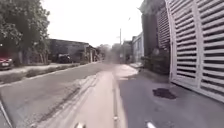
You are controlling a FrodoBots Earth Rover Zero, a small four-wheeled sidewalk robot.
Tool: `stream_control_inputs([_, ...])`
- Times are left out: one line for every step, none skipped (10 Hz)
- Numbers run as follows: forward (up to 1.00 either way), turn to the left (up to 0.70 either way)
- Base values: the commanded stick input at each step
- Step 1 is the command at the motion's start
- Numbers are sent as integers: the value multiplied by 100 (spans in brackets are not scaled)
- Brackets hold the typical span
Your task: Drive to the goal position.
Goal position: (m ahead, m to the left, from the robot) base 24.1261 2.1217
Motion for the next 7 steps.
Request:
stream_control_inputs([70,1])
stream_control_inputs([70,1])
stream_control_inputs([70,1])
stream_control_inputs([70,1])
stream_control_inputs([70,1])
stream_control_inputs([70,1])
stream_control_inputs([70,1])
